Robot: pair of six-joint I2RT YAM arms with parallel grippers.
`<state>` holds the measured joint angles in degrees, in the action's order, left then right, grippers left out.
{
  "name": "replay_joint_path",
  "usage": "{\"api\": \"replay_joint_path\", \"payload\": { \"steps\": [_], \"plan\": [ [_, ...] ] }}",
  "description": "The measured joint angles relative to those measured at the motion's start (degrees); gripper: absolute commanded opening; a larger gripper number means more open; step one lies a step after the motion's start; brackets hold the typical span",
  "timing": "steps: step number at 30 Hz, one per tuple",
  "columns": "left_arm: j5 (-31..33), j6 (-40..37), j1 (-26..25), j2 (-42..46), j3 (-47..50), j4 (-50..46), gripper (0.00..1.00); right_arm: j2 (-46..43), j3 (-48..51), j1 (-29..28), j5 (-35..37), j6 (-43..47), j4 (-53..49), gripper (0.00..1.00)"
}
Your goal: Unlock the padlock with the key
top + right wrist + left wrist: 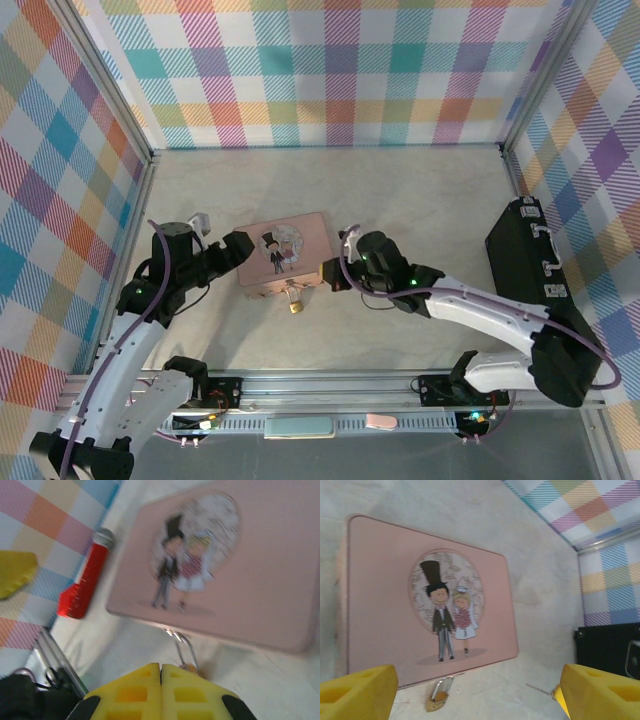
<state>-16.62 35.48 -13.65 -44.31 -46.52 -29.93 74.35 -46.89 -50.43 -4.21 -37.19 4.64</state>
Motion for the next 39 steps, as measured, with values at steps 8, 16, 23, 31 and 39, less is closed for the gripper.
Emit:
{"api": "replay_joint_path", "payload": {
  "steps": [8,16,23,31,39],
  "plan": [
    [-5.2,-2.1,-0.2,7.7,8.3,11.2,0.84,2.6,-5.2,0.0,-2.3,-2.0,6.6,0.0],
    [-9.4,9.6,-0.2,3.6,13.3,26.1,0.83,2.6,-5.3,0.0,-3.4,-6.3,12.2,0.0],
    [-5.7,25.1,-2.9,8.5,16.5,31.6,0.9,6.3,-3.6,-0.1,-4.3,-11.2,22.0,0.0],
    [-1.2,36.0,-5.4,10.0,18.4,32.3,0.84,11.6,-3.6,-1.9,-5.9,-13.5,31.9,0.0],
    [1.2,40.3,-9.4,7.4,18.4,33.8,0.76,15.9,-4.3,-3.8,-7.1,-13.8,37.0,0.0]
  ]
}}
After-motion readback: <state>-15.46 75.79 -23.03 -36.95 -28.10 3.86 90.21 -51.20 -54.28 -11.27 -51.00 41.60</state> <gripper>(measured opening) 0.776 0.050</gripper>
